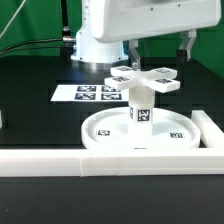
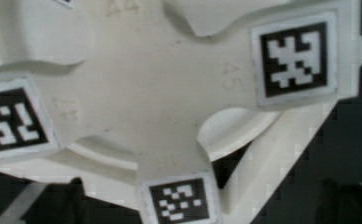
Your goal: Assemble round table
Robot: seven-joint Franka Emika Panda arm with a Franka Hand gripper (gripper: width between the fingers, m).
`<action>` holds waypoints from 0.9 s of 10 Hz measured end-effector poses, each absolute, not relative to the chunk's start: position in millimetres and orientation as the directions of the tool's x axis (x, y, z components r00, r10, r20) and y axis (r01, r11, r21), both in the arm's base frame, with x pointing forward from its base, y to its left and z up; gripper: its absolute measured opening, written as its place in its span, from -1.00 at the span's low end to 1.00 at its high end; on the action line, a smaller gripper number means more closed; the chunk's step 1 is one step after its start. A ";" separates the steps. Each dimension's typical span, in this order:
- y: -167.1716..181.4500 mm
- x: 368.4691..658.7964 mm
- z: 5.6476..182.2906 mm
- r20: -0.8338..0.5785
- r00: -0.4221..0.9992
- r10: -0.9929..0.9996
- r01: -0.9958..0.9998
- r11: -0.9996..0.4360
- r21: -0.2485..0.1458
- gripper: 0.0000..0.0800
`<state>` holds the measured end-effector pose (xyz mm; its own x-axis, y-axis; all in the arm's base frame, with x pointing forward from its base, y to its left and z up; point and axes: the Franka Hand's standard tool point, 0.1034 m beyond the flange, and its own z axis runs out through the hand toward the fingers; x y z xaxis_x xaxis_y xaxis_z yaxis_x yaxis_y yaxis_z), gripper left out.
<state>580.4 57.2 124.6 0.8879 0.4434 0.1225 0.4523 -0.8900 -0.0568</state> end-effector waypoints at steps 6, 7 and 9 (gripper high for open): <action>48.4 582.0 121.2 0.109 0.639 0.761 0.766 -0.643 0.000 0.62; 46.4 582.1 121.1 0.103 0.585 0.804 0.808 -0.589 0.012 0.62; 41.1 580.7 119.1 0.089 0.460 0.884 0.885 -0.464 0.035 0.62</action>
Offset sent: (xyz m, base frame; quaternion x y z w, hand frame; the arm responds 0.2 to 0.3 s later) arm 0.0037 0.0013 -0.0012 0.0171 -0.0075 -0.1616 0.9867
